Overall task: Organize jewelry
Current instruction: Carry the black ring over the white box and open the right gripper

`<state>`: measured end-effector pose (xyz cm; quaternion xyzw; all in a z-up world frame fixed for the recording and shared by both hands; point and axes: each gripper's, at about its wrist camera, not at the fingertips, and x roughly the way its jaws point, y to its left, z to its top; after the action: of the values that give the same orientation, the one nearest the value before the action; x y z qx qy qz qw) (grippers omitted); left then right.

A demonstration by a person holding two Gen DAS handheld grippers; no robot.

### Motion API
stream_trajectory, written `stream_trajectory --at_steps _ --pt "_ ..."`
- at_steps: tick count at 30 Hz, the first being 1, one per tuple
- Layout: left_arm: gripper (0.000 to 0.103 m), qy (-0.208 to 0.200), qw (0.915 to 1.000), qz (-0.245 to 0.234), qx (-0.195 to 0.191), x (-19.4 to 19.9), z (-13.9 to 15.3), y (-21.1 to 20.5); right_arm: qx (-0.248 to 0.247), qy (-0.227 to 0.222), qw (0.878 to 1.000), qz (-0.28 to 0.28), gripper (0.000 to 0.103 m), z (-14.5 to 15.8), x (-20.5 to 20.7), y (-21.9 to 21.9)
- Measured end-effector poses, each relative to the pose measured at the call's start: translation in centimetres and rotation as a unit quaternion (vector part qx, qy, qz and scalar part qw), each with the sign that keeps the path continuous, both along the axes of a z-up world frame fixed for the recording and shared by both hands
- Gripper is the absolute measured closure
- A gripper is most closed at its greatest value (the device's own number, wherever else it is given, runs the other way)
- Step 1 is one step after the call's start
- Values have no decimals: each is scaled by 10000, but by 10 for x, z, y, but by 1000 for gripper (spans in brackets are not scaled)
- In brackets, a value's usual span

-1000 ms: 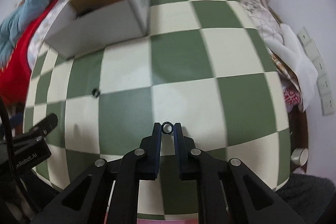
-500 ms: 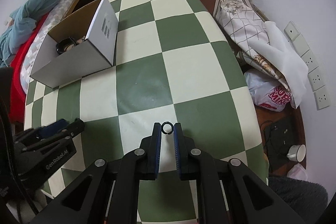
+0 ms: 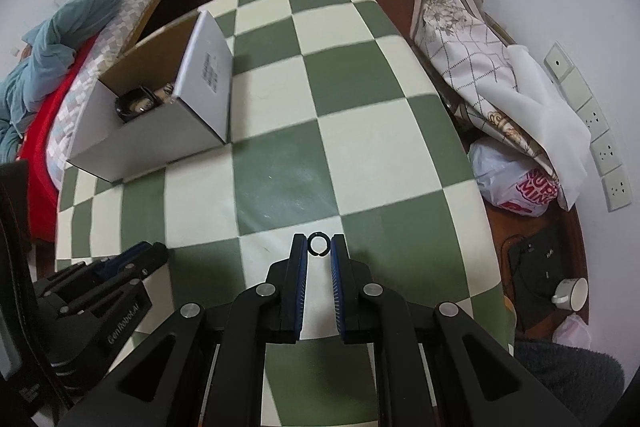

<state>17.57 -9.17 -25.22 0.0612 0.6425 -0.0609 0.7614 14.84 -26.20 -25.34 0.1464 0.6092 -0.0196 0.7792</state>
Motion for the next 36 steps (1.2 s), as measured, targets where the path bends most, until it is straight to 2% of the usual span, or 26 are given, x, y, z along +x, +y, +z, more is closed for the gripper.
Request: stream_trajectory --at_steps 6,9,13,18,25,29,30,31,32,33,34,35,36 --pt "93 -495 9981 218 -281 17 67 27 227 -381 9988 221 91 42 21 11" --pt "93 -634 9970 331 -287 39 89 42 377 -569 9969 384 91 61 45 23" --pt "93 -664 9970 376 -111 75 92 52 464 -715 9945 607 91 72 83 44" --pt "93 -474 9973 544 -140 107 74 63 488 -590 9932 882 91 63 128 71" --pt "93 -272 9968 700 -275 122 60 73 339 -286 9921 1174 90 42 152 87" --pt "90 -422 9956 811 -215 123 67 76 152 -133 9923 1220 89 37 153 88" --pt "89 -479 9951 835 -206 123 71 76 46 -113 9925 1220 82 37 152 88" --pt "89 -526 9949 838 -198 123 73 77 -16 -103 9924 1227 70 38 151 88" --pt "88 -568 9947 840 -154 123 76 77 9 -127 9925 1216 64 40 150 87" --pt "85 -599 9946 839 -95 123 78 77 -1 -156 9927 1195 53 43 149 86" --pt "74 -656 9942 851 -45 122 81 77 -135 -156 9925 1201 45 45 148 87" --pt "51 -733 9933 893 6 120 85 79 -189 -164 9924 1202 43 47 147 87" --pt "36 -781 9927 921 63 119 87 80 -224 -174 9926 1179 40 49 146 86"
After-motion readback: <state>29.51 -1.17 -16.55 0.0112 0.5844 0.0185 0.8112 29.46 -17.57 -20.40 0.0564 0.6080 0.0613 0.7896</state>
